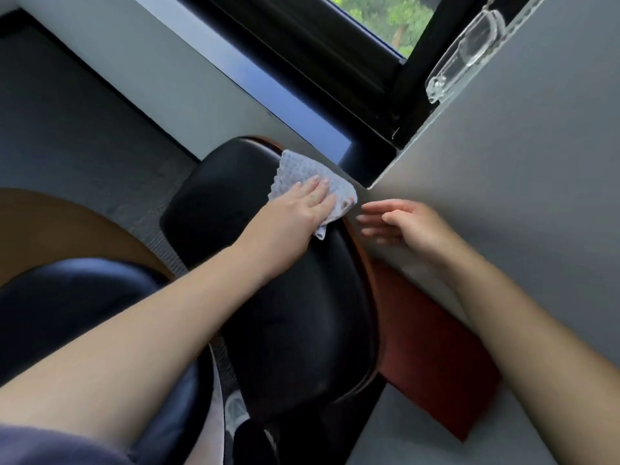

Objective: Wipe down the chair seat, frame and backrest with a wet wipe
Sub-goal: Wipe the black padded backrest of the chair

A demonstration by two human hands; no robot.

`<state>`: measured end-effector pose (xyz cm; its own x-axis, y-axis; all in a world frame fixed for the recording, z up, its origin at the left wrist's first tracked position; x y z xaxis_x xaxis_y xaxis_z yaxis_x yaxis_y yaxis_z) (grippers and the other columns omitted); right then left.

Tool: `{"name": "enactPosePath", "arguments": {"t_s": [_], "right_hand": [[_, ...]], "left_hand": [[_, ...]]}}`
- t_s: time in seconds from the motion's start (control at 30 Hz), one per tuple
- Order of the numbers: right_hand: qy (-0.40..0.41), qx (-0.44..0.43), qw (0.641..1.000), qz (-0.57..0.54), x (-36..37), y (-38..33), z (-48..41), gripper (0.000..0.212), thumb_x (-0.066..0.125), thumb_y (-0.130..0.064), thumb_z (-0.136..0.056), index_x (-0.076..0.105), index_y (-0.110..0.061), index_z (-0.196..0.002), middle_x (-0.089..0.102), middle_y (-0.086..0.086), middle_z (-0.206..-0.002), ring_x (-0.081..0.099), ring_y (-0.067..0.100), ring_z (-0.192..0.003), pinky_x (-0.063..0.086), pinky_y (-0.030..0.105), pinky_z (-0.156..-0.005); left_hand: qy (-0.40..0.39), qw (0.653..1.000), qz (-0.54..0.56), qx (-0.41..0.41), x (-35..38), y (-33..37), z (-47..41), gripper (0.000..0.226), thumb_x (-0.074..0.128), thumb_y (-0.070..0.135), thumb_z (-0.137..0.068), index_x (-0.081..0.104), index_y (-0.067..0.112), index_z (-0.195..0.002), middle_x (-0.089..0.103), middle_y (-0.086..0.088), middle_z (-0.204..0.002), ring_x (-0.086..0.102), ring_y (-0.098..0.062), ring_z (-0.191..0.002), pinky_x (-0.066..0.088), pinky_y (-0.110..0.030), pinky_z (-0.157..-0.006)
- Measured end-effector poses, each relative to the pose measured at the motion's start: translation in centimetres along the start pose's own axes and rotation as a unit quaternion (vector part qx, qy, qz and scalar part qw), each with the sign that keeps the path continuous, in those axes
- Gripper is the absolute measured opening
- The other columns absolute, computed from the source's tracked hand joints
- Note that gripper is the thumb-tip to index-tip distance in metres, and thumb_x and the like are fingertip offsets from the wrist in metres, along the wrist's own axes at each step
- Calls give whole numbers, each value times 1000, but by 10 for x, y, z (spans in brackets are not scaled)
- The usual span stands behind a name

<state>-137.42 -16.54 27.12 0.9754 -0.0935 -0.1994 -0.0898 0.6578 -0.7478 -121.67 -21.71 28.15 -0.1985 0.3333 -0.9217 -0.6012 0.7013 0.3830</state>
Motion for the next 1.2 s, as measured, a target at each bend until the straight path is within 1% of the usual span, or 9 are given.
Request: {"name": "enactPosePath", "arguments": {"t_s": [0.2, 0.3, 0.4, 0.5, 0.6, 0.73, 0.93, 1.1, 1.2], "right_hand": [[70, 17, 997, -28, -20, 33, 30, 34, 33, 0, -98, 61, -13, -112, 68, 7, -110, 65, 19, -96, 50, 24, -77], [40, 42, 998, -23, -17, 54, 38, 32, 37, -8, -99, 65, -19, -109, 69, 7, -111, 65, 20, -93, 49, 28, -76], [21, 57, 998, -22, -15, 63, 46, 27, 44, -15, -97, 71, -19, -96, 66, 6, -95, 58, 18, -78, 44, 29, -74], [27, 54, 998, -29, -18, 62, 49, 26, 45, -16, -98, 67, -9, -111, 70, 10, -98, 63, 21, -79, 51, 32, -78], [21, 52, 998, 0, -17, 63, 51, 31, 44, -20, -100, 63, -8, -120, 71, 9, -108, 66, 20, -92, 50, 36, -88], [-15, 34, 999, 19, -9, 66, 56, 31, 42, -22, -100, 69, -13, -112, 73, 7, -104, 69, 14, -87, 52, 27, -77], [-23, 18, 999, -29, 1, 72, 61, 22, 49, -23, -99, 69, -14, -105, 71, 0, -91, 66, 12, -77, 51, 26, -74], [-10, -4, 999, -31, 3, 77, 57, 25, 60, -24, -94, 70, -9, -111, 70, 8, -97, 65, 15, -82, 51, 26, -75], [1, -10, 1000, -30, 5, 77, 53, 22, 61, -28, -94, 70, -10, -101, 69, 8, -94, 64, 16, -80, 51, 25, -70]], "left_hand": [[-33, 997, -28, 70, 15, 45, 19, 65, 40, -10, -90, 26, 5, -151, 17, -16, -160, 11, -28, -150, 3, -32, -120], [0, 990, -48, 129, 22, 64, 32, 61, 49, -13, -80, 45, -3, -140, 40, -25, -148, 35, -39, -140, 25, -42, -115], [16, 981, -70, 182, 36, 83, 47, 53, 53, -9, -74, 60, -5, -126, 57, -26, -132, 53, -42, -125, 41, -50, -103], [5, 973, -70, 220, 48, 100, 60, 52, 65, -7, -75, 59, -4, -127, 56, -25, -133, 53, -41, -126, 40, -51, -103], [-10, 961, -89, 262, 52, 107, 70, 48, 39, 2, -84, 60, -2, -127, 56, -22, -135, 52, -38, -127, 35, -48, -107], [-40, 946, -97, 308, 57, 112, 81, 54, 30, 5, -85, 57, -1, -132, 52, -21, -140, 47, -36, -132, 31, -47, -110], [-56, 918, -102, 380, 77, 124, 114, 50, 30, 7, -92, 56, 5, -134, 45, -14, -147, 40, -29, -139, 26, -44, -115], [-53, 901, -109, 416, 83, 120, 121, 47, 31, 10, -96, 53, 5, -138, 41, -14, -150, 36, -29, -141, 28, -44, -116], [-72, 876, -118, 463, 77, 113, 118, 46, 33, 13, -98, 51, 5, -139, 40, -13, -151, 34, -27, -142, 32, -44, -115]]}}
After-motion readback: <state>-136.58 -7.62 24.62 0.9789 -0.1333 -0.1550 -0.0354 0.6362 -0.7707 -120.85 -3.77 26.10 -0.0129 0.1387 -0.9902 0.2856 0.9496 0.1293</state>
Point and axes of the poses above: each hand's wrist, its own z-axis away from the middle knuckle, its own x-axis out of the palm, y = z × x, the point moved 7 cm from there along -z, towards the middle knuckle
